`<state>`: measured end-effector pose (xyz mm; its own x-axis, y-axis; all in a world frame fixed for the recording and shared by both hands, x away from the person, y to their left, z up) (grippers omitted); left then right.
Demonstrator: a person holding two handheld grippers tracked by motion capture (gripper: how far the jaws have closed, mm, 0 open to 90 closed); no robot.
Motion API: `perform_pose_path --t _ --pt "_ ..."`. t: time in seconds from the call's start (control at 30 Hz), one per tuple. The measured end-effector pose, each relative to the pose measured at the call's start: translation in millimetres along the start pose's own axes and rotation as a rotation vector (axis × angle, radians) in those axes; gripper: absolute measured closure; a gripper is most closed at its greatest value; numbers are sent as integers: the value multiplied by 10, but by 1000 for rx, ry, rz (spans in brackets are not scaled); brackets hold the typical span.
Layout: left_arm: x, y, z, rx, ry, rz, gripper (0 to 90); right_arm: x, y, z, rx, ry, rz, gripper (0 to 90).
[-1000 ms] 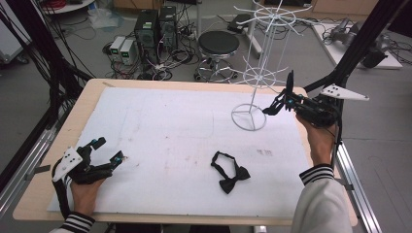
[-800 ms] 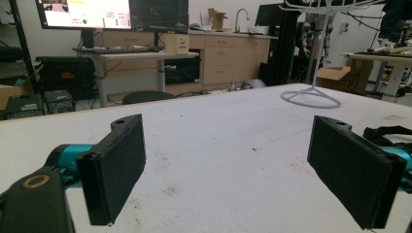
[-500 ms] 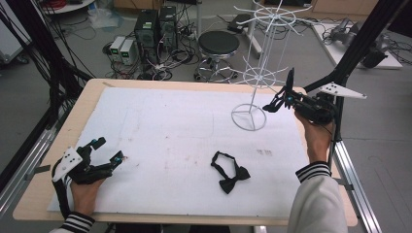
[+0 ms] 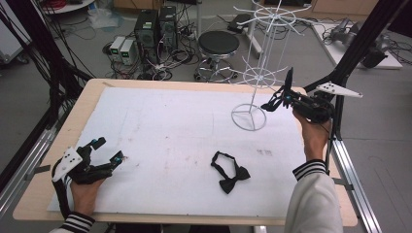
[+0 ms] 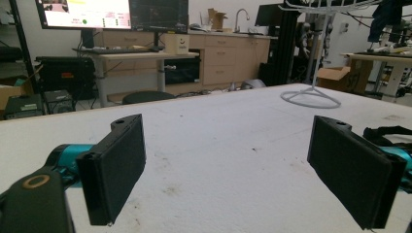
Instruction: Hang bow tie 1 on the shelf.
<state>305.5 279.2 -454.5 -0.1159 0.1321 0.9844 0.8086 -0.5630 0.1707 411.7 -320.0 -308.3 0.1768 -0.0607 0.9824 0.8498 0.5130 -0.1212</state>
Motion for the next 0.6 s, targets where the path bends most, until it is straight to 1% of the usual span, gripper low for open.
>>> perform_pose_path --t 0.03,0.1,0.17,0.27,0.47,0.6 --pt "0 0 0 0 0 0 143 -9 7 -1 0 10 5 745" --pt "0 0 0 0 0 0 143 -20 28 -15 -1 9 7 743" --pt "0 0 0 1 0 -1 143 -30 41 -14 2 26 9 742" --pt "0 -1 1 3 -3 -3 143 -41 57 -17 4 29 13 741" --pt "1 -3 2 1 -1 -3 143 -94 105 -43 2 52 39 737" --pt "1 -5 3 1 1 -2 143 -138 128 -63 -13 73 50 737"
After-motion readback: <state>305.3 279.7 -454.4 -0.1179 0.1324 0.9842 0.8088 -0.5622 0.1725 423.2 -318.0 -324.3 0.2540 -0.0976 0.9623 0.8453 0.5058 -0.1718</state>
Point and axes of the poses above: each handheld gripper's, and its own axes: y roughly forward along the jaws, x roughly out of its top, z roughly to its left, the point moved 4 cm from there along y, roughly forward along the jaws, and after that the axes turned 9 degrees about -z, right-handed, at the moved point
